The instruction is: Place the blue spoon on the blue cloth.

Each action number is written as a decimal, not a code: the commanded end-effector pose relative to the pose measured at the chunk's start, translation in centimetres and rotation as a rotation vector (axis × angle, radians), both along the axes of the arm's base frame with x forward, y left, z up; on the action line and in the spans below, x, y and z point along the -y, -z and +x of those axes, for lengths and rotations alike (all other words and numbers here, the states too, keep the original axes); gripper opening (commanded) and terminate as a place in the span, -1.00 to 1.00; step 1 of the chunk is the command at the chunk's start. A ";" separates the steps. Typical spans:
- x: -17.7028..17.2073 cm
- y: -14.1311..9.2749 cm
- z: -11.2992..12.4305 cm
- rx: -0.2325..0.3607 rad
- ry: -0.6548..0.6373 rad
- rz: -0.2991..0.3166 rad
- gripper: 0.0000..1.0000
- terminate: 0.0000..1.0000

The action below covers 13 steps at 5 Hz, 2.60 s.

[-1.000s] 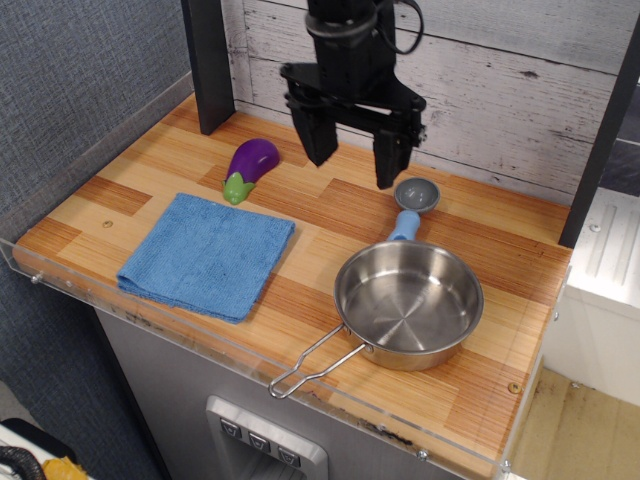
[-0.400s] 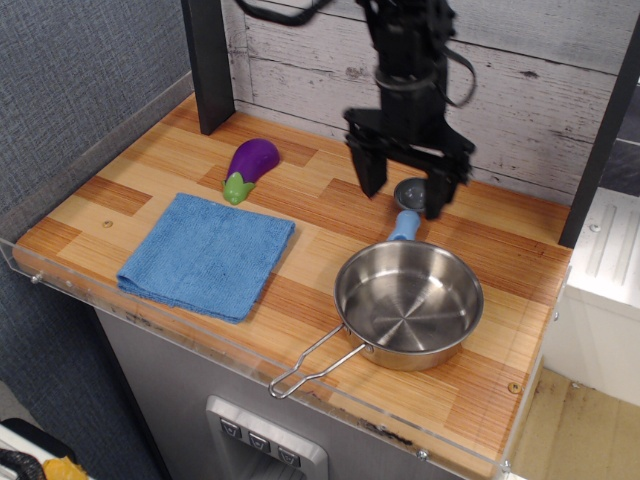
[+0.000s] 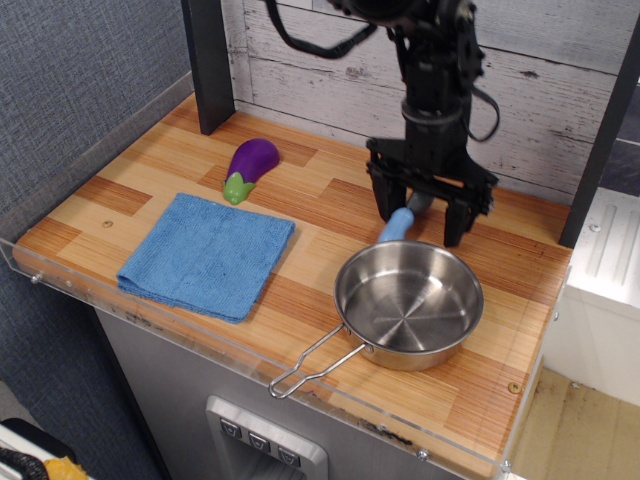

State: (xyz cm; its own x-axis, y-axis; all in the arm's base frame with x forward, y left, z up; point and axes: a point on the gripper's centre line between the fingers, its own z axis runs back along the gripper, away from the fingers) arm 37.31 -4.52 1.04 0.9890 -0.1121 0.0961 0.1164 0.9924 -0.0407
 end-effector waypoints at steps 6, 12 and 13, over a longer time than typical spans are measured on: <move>-5.6 -10.6 -6.7 0.226 -0.032 0.007 -1.00 -1.00; -14.8 -5.2 -9.3 0.065 -0.149 0.011 -1.00 -1.00; -15.1 -5.1 -9.6 0.058 -0.150 0.003 -1.00 -1.00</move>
State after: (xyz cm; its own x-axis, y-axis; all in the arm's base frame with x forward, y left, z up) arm 27.41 10.30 5.07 0.9928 0.0330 0.1156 -0.0273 0.9984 -0.0503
